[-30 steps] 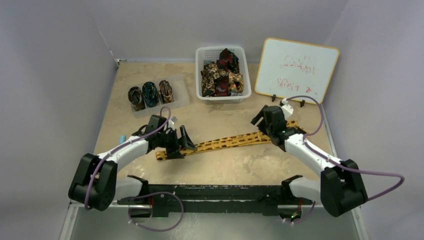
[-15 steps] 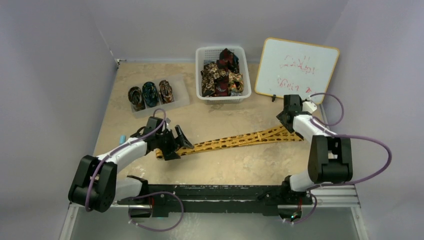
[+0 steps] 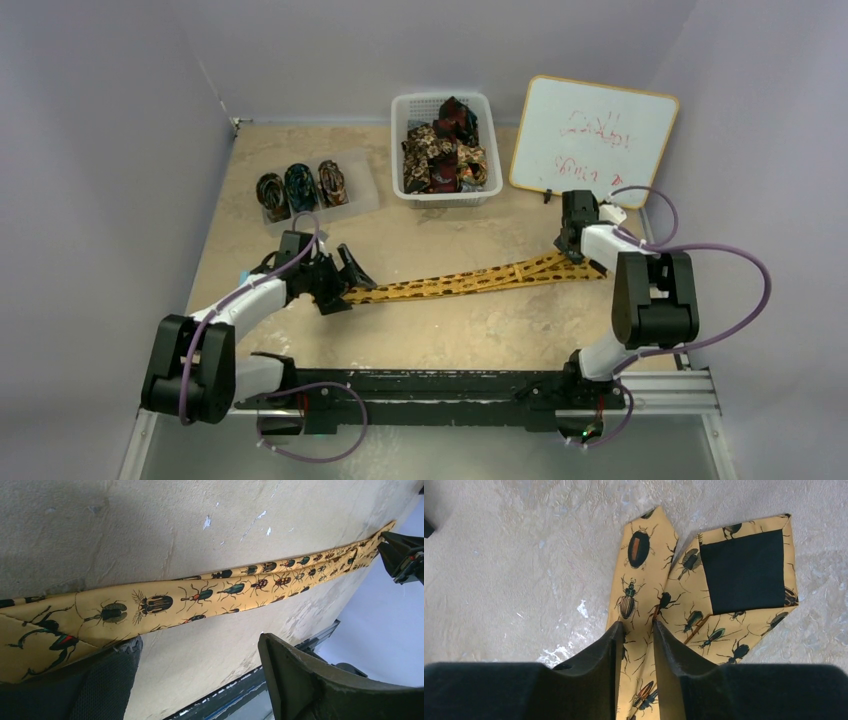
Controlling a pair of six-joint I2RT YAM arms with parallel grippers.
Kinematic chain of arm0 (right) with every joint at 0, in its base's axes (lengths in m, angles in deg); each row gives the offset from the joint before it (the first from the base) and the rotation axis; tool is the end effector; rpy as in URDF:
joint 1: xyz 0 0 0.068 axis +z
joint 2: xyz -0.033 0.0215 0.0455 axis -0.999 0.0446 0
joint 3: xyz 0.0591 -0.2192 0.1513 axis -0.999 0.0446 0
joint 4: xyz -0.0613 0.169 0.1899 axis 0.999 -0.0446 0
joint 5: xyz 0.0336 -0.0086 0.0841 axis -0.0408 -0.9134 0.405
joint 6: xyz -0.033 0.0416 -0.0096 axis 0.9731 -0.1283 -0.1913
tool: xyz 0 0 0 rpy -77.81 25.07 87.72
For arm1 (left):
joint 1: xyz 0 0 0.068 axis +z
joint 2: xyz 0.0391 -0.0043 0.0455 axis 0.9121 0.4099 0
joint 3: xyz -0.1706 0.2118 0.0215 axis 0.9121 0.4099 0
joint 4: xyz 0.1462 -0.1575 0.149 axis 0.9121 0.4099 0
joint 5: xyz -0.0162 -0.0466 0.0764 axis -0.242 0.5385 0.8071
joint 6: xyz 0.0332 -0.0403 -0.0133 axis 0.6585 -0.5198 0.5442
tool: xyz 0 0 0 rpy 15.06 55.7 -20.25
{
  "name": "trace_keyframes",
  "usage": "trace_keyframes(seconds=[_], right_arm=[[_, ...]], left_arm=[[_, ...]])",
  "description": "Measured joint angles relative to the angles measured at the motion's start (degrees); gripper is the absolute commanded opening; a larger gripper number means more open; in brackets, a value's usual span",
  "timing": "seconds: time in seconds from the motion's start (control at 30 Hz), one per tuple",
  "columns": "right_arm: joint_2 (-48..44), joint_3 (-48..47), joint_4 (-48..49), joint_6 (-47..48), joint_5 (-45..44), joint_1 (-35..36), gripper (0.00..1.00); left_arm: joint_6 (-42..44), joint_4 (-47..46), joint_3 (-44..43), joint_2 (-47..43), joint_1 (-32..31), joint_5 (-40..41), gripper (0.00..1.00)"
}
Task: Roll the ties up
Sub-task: Flatten out the tie at the center of the board.
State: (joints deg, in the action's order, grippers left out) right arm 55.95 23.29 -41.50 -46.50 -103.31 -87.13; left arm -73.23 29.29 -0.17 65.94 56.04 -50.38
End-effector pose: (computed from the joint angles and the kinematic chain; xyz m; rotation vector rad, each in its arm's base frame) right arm 0.3034 -0.0137 0.1632 1.1227 2.1291 -0.1825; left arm 0.2005 -0.0512 0.1477 -0.7043 2.6497 -0.9538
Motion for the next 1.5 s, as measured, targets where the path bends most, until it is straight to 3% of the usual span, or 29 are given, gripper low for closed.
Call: trace_keyframes(seconds=[0.23, 0.3, 0.4, 0.7, 0.93, 0.97, 1.03, 1.27, 1.43, 1.5], right_arm=[[0.20, -0.09, 0.09, 0.39, -0.63, 0.00, 0.19], [-0.11, -0.09, -0.09, 0.39, -0.70, 0.00, 0.09], [-1.53, -0.09, -0.72, 0.52, -0.87, 0.00, 0.03], [-7.21, 0.76, -1.92, 0.09, -1.90, 0.00, 0.04], [-8.59, 3.37, -2.78, -1.88, -0.17, 0.00, 0.11], [-8.59, 3.80, -2.80, -2.12, 0.07, 0.00, 0.16], [-8.59, 4.85, -2.99, -2.69, 0.98, 0.00, 0.38], [-8.94, 5.20, -4.26, -3.65, 2.03, 0.00, 0.44], [-14.67, 5.07, -5.38, -2.82, 2.23, 0.00, 0.60], [-18.27, 4.85, -4.81, -2.08, 2.51, 0.00, 0.61]], left_arm=[[0.92, 0.63, 0.02, -0.92, 0.00, 0.00, 0.85], [1.20, 1.05, 0.02, -1.22, 0.00, 0.26, 0.85], [1.57, 1.73, 0.02, -1.57, 0.00, 0.37, 0.85], [1.92, 3.52, 0.02, -4.20, 0.04, 1.79, 0.85], [1.55, 5.46, 0.02, -7.37, 0.37, 3.37, 0.85], [1.40, 5.84, 0.02, -7.80, 0.39, 3.63, 0.85], [1.09, 6.69, 0.02, -8.85, 0.57, 4.09, 0.86], [-0.44, 10.51, 0.02, -13.11, 2.49, 7.37, 0.88], [-2.69, 13.22, -0.02, -14.43, 3.58, 9.86, 0.89], [-3.76, 14.01, -0.02, -14.91, 3.85, 10.62, 0.89]])
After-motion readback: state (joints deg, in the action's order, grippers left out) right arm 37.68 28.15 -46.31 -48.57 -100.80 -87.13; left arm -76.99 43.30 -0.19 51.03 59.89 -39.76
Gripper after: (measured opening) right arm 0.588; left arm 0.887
